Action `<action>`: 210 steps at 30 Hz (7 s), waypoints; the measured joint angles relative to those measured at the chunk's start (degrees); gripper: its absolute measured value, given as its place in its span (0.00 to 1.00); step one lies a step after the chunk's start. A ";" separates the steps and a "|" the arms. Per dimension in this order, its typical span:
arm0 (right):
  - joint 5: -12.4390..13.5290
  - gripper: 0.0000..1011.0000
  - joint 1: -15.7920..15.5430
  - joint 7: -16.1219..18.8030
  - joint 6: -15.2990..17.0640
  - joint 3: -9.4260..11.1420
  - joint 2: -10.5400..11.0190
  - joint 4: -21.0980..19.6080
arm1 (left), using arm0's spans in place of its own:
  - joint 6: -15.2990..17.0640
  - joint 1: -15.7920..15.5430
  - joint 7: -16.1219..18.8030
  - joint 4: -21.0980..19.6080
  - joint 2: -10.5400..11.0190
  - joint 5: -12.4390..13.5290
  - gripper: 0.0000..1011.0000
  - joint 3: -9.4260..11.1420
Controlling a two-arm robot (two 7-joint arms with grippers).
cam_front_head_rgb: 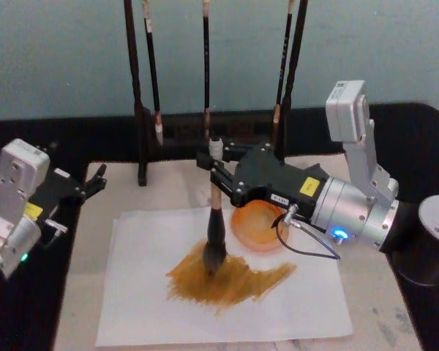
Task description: Pick up the brush from the inkstone, write on the paper, then place the brush back to its original position.
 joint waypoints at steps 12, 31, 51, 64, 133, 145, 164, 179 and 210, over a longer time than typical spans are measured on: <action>0.05 0.16 0.07 -0.23 -0.21 -0.24 0.16 0.09 | 0.00 0.00 0.00 0.00 0.00 0.00 1.00 0.00; 1.03 0.16 -1.98 -2.66 -0.11 3.31 1.86 -1.12 | 0.00 0.00 0.00 0.00 0.00 0.00 1.00 0.00; 14.27 0.16 -4.43 -5.98 1.16 13.19 0.09 2.16 | 0.00 0.00 0.00 0.00 0.00 0.00 1.00 0.00; 39.04 0.16 -3.87 -8.70 13.37 22.30 -5.52 12.93 | 0.00 0.00 0.00 0.00 0.00 0.00 1.00 0.00; 51.99 0.16 2.39 -13.21 10.35 17.34 -8.64 33.12 | 0.00 0.00 0.00 0.00 0.00 0.00 1.00 0.00; 51.99 0.43 2.30 -13.36 10.42 17.49 -8.72 33.03 | 0.00 0.00 0.00 0.00 0.00 0.00 1.00 0.00; 51.99 0.99 2.24 -13.47 10.50 17.59 -8.76 32.98 | 0.00 0.00 0.00 0.00 0.00 0.00 1.00 0.00; 52.29 0.99 1.60 -13.82 10.08 17.18 -8.10 31.42 | 0.00 0.00 0.00 0.00 0.00 0.00 1.00 0.00; -9.56 0.99 -6.17 -40.68 -11.69 1.26 5.29 11.36 | 0.00 0.00 0.00 0.00 0.00 0.00 1.00 0.00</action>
